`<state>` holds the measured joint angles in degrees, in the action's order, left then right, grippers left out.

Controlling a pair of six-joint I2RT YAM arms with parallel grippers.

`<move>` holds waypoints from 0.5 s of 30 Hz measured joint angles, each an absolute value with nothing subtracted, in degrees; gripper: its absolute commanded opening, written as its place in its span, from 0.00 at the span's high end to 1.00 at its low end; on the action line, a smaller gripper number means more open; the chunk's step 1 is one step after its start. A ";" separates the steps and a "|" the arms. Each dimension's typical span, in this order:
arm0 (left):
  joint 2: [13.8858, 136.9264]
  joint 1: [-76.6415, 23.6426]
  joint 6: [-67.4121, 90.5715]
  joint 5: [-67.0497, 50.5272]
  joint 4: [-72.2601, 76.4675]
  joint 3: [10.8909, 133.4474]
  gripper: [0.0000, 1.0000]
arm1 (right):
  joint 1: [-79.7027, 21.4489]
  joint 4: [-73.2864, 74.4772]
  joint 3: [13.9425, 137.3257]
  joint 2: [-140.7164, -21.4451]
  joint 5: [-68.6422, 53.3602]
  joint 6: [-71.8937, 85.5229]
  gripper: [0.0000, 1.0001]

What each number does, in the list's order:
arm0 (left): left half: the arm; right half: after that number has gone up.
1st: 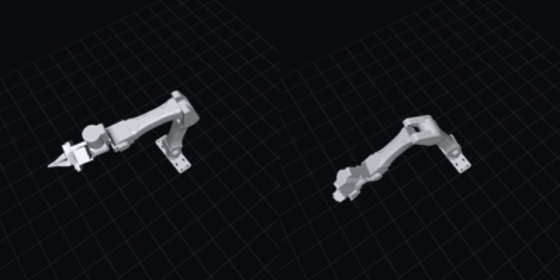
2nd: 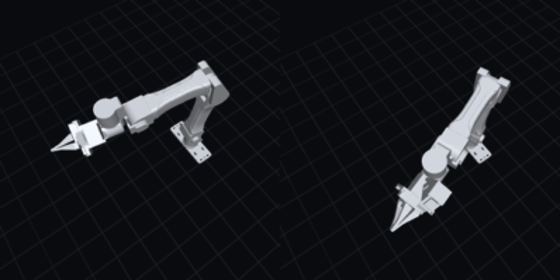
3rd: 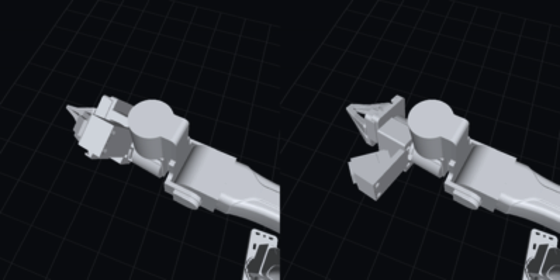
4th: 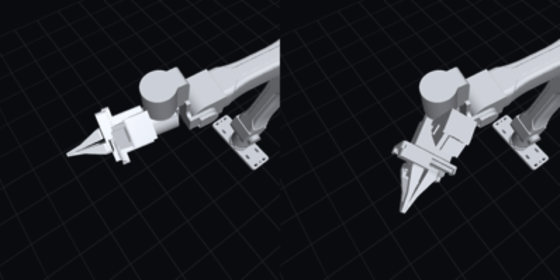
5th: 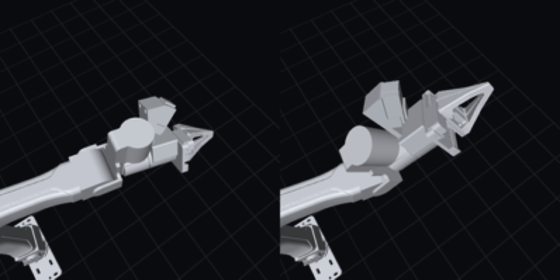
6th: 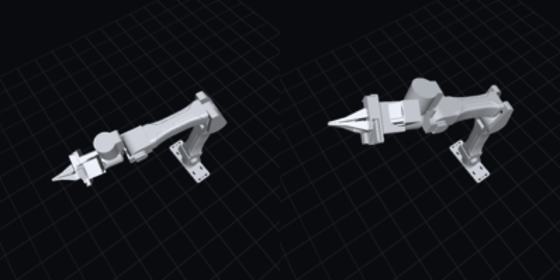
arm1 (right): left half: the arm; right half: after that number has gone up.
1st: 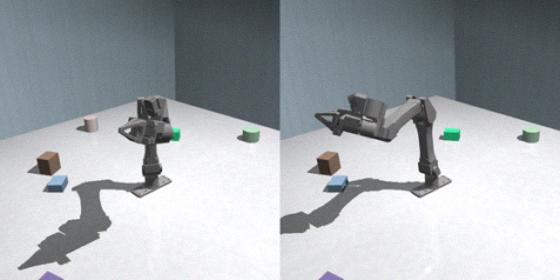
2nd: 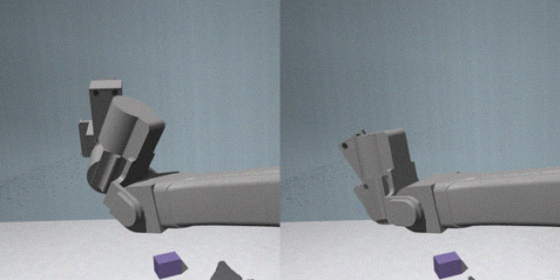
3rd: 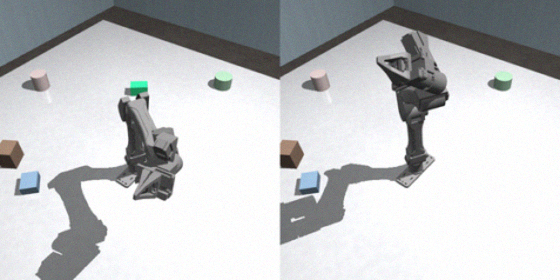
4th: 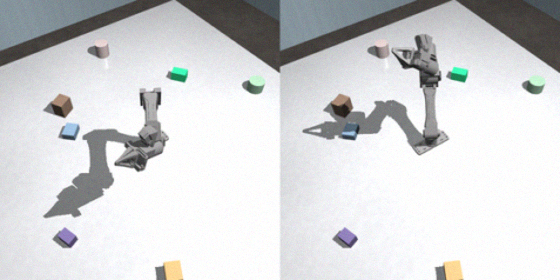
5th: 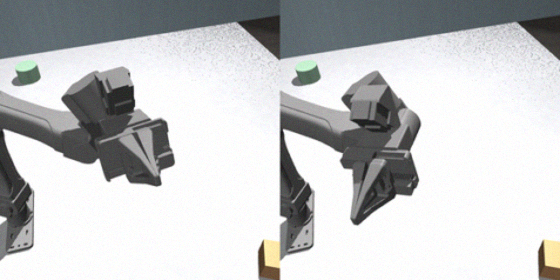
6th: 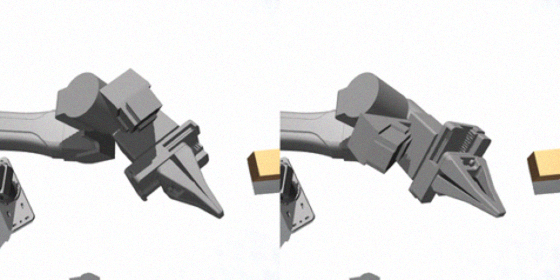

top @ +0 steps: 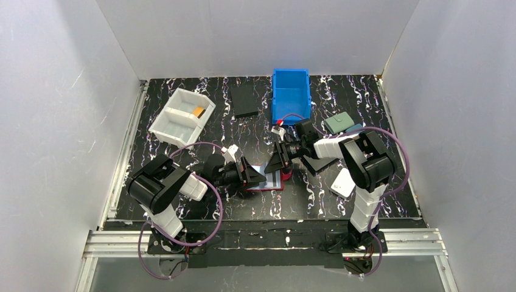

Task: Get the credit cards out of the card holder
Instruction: Remove the credit card from the card holder.

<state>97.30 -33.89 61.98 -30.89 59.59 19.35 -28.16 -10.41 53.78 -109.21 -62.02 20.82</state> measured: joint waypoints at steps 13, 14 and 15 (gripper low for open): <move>97.32 -33.87 61.95 -31.11 59.11 19.68 0.37 | -28.27 -10.52 53.78 -109.21 -62.37 21.21 0.61; 97.32 -33.87 61.95 -31.14 59.05 19.77 0.38 | -28.32 -10.52 53.78 -109.21 -62.37 21.26 0.61; 97.32 -33.91 61.95 -31.14 58.76 19.90 0.38 | -28.36 -10.52 53.78 -109.21 -62.37 21.28 0.61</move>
